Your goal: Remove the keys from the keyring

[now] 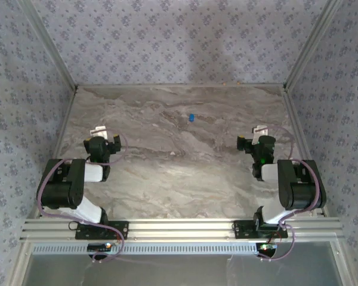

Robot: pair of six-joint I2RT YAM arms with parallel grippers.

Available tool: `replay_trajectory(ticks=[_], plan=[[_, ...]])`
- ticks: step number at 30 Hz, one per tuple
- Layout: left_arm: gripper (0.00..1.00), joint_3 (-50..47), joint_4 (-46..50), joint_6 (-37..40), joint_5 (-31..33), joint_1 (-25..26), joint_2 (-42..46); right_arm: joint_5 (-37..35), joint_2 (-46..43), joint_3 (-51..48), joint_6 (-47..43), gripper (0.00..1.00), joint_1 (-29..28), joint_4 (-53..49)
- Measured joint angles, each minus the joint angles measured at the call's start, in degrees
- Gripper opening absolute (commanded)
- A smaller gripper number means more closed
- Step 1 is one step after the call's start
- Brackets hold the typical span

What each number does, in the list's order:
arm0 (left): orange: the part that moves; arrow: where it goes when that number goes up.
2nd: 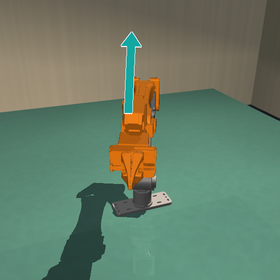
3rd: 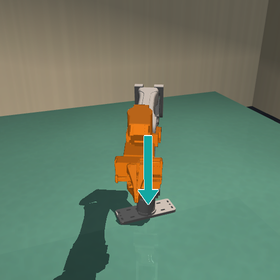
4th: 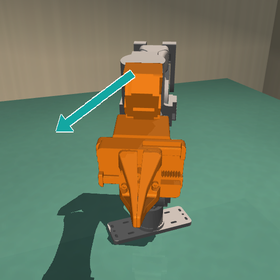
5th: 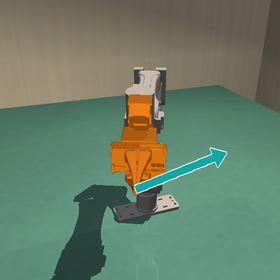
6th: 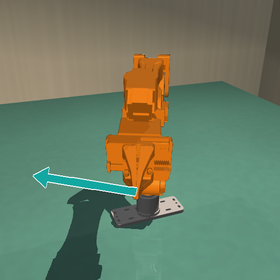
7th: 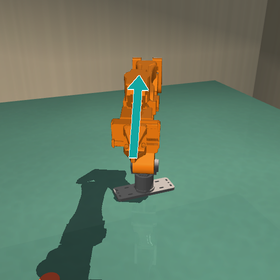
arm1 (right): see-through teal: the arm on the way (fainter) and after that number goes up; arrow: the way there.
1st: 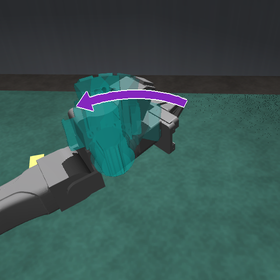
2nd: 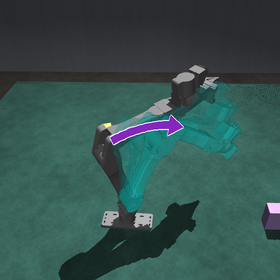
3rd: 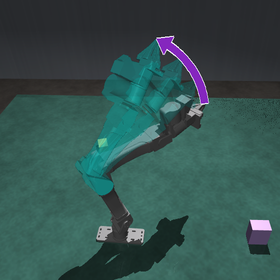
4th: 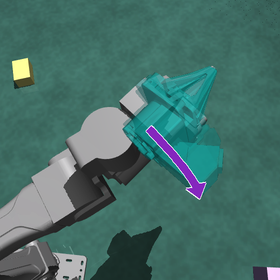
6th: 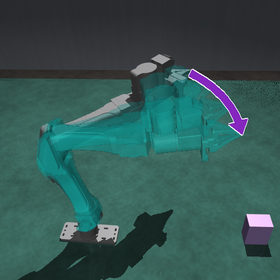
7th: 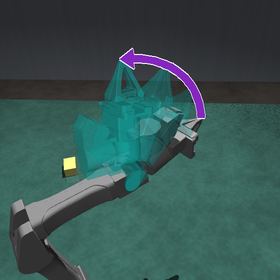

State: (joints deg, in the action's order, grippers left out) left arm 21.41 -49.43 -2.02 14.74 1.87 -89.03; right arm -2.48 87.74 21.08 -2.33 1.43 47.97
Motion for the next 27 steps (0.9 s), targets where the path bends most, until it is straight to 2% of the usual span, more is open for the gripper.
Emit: replay_trajectory(ticks=[27], plan=[[0.99,0.02,0.04,-0.07,-0.63,-0.28,0.0,0.35,0.0,0.0,0.0,1.0,0.0,0.0]])
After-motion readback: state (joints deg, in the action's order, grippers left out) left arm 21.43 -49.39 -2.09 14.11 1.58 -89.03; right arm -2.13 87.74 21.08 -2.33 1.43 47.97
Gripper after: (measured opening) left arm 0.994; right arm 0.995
